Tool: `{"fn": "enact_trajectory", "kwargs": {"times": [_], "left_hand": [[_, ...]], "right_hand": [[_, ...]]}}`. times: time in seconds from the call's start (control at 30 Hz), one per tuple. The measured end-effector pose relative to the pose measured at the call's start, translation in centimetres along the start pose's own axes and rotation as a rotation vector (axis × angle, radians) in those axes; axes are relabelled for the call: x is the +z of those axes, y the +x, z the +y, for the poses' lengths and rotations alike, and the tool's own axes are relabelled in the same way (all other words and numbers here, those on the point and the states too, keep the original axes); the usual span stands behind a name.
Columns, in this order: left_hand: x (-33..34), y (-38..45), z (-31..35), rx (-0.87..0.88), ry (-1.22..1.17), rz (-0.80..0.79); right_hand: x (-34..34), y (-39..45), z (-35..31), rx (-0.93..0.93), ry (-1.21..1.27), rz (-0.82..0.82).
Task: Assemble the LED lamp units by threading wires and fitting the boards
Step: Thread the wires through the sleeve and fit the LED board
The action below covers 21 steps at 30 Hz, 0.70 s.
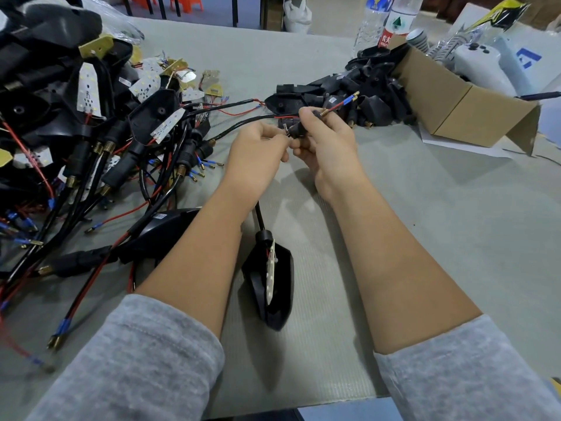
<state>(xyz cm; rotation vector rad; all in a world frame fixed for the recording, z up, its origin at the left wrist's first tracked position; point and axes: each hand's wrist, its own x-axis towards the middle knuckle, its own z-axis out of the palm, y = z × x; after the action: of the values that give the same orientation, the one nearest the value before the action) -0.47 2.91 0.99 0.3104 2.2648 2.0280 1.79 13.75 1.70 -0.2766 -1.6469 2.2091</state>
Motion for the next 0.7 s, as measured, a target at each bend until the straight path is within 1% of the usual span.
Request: {"fn": "enact_trajectory", "kwargs": {"times": [0.1,0.27,0.47,0.7], "left_hand": [[-0.13,-0.03,0.08,-0.003,-0.03,-0.002],[-0.02,-0.19,0.25,0.012,-0.088,-0.013],[0.11,-0.32,0.33,0.002,-0.062,0.036],[0.09,-0.58,0.43,-0.006,-0.078,0.022]], "right_hand": [[0.02,-0.13,-0.06,-0.002,-0.044,0.011],[-0.17,-0.21,-0.19,0.027,-0.006,0.013],[-0.16,-0.29,-0.27,0.041,0.011,0.006],[-0.38,-0.28,-0.25,0.045,0.038,-0.011]]}}
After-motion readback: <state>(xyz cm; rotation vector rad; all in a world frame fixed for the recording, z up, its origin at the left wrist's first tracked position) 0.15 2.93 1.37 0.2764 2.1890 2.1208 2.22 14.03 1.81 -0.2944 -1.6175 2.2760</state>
